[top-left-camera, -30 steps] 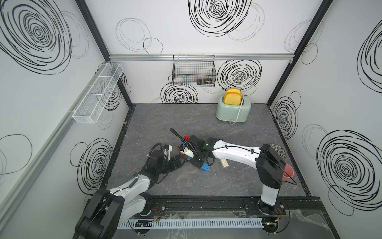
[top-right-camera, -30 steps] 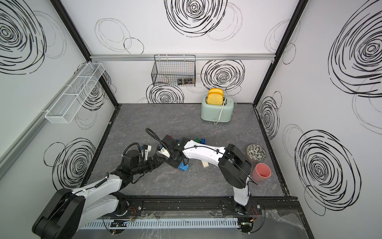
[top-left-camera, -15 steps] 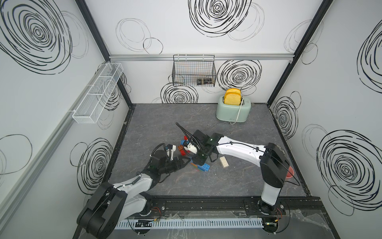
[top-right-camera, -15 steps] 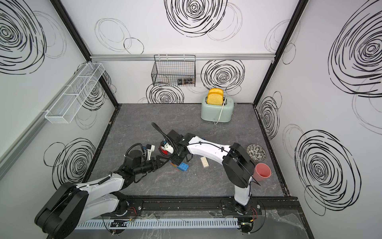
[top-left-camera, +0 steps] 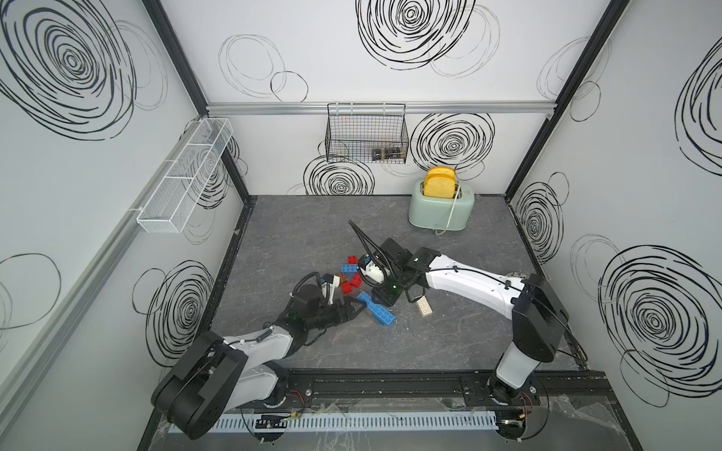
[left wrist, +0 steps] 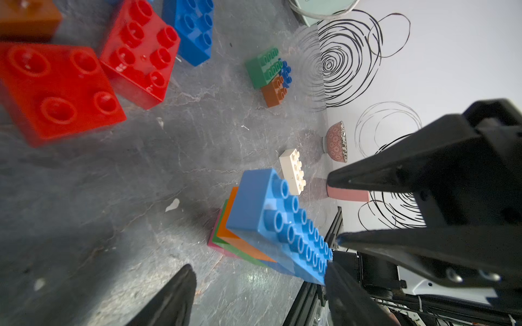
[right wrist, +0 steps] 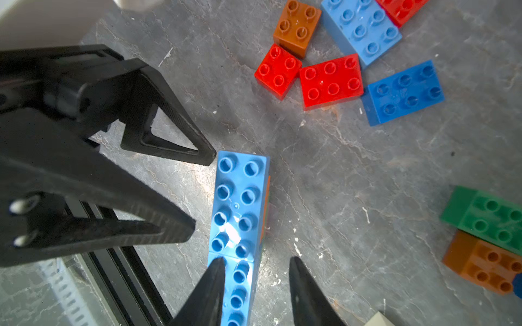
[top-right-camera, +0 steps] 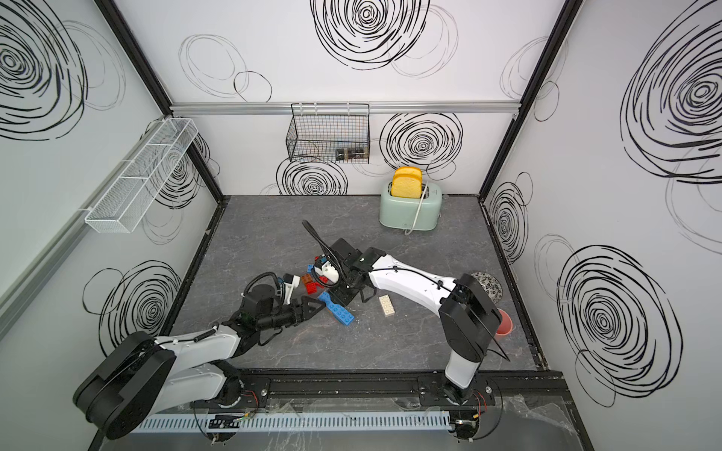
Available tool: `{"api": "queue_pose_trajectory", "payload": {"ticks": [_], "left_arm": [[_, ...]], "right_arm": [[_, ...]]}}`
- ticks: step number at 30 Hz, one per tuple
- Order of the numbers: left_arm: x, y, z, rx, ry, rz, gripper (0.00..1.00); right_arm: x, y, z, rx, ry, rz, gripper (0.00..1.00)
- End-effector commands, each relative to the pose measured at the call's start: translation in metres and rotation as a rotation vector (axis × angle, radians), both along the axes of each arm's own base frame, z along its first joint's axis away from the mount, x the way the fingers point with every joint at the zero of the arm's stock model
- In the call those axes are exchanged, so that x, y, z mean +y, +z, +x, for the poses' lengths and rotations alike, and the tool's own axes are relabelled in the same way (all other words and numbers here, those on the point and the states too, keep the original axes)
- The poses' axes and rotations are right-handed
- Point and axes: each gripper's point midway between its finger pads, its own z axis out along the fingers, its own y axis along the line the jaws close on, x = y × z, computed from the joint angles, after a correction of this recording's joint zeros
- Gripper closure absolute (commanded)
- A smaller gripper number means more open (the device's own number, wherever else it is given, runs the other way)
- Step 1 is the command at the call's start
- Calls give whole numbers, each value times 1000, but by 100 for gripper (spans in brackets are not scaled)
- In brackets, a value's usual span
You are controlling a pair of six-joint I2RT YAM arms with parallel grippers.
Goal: Assemble a heart with lego
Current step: Assemble the lego brick with the lego brick.
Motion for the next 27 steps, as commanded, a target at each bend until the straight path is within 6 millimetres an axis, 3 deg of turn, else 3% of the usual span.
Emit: {"api": "queue_pose_trajectory", "payload": {"ticks": [1,13,27], "left_arm": [[-8,22,15,-64,17,-45,23],[-8,14,23,-50,59,-34,24],[-5,11,27,-56,84,-1,28]], "right_arm": [[2,-6,1,14,-17,2,59],[5,-18,1,25,-37,-15,59],[-9,-50,-8,14,-26,-151,62]]}}
